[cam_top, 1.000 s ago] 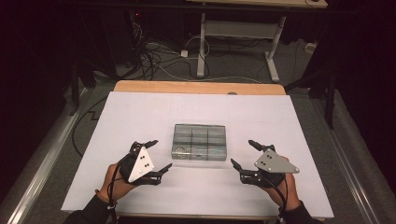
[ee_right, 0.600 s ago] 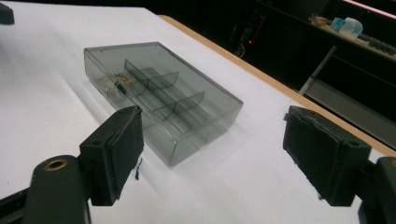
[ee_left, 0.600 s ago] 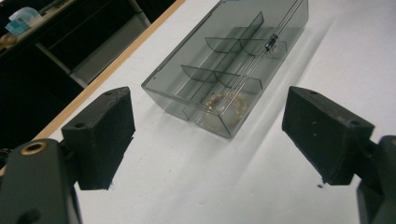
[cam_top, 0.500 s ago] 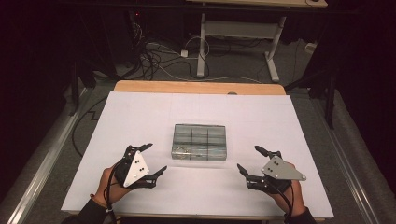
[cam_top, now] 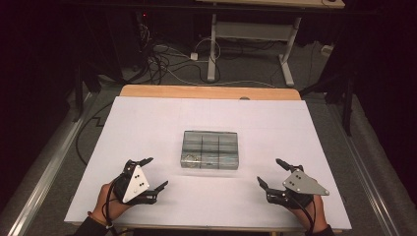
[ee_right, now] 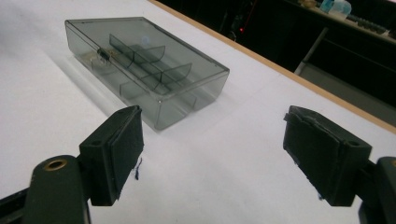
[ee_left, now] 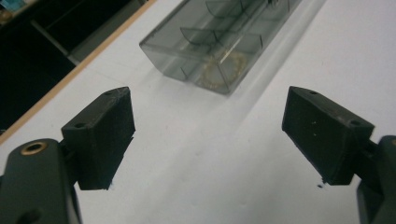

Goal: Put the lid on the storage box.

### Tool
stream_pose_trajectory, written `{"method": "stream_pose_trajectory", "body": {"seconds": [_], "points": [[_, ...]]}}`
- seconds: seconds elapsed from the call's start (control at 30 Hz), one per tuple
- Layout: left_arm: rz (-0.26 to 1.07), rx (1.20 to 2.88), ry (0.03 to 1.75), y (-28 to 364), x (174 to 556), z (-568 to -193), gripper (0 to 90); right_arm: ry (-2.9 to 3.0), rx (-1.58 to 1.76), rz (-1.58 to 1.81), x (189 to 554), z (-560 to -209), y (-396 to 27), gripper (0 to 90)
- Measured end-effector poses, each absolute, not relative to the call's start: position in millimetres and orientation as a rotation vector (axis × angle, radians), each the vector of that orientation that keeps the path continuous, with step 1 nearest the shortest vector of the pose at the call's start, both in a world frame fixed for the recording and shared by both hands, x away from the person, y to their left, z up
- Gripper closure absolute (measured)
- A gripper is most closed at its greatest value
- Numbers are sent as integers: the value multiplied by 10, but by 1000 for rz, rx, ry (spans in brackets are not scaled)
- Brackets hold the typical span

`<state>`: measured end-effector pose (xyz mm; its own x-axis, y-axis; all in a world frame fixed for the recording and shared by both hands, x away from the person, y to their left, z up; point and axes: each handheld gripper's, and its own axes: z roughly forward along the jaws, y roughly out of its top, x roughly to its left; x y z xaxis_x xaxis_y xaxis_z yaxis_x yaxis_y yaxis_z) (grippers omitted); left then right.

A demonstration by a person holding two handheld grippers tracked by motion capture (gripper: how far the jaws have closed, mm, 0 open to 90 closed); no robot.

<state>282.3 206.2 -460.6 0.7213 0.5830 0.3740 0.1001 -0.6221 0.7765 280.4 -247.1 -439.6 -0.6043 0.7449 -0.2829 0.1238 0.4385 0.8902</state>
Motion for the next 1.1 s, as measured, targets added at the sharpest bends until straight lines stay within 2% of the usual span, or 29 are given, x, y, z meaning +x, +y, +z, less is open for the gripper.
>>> {"method": "stream_pose_trajectory", "body": {"seconds": [0.37,1.1], "points": [[763,2196,592,2202,2812,-4843,158,2020,785,1135,2838,-4605,-2549,195],[736,2188,597,2239,2796,-4813,157,2015,748,1175,2802,-4580,-2463,195]]}}
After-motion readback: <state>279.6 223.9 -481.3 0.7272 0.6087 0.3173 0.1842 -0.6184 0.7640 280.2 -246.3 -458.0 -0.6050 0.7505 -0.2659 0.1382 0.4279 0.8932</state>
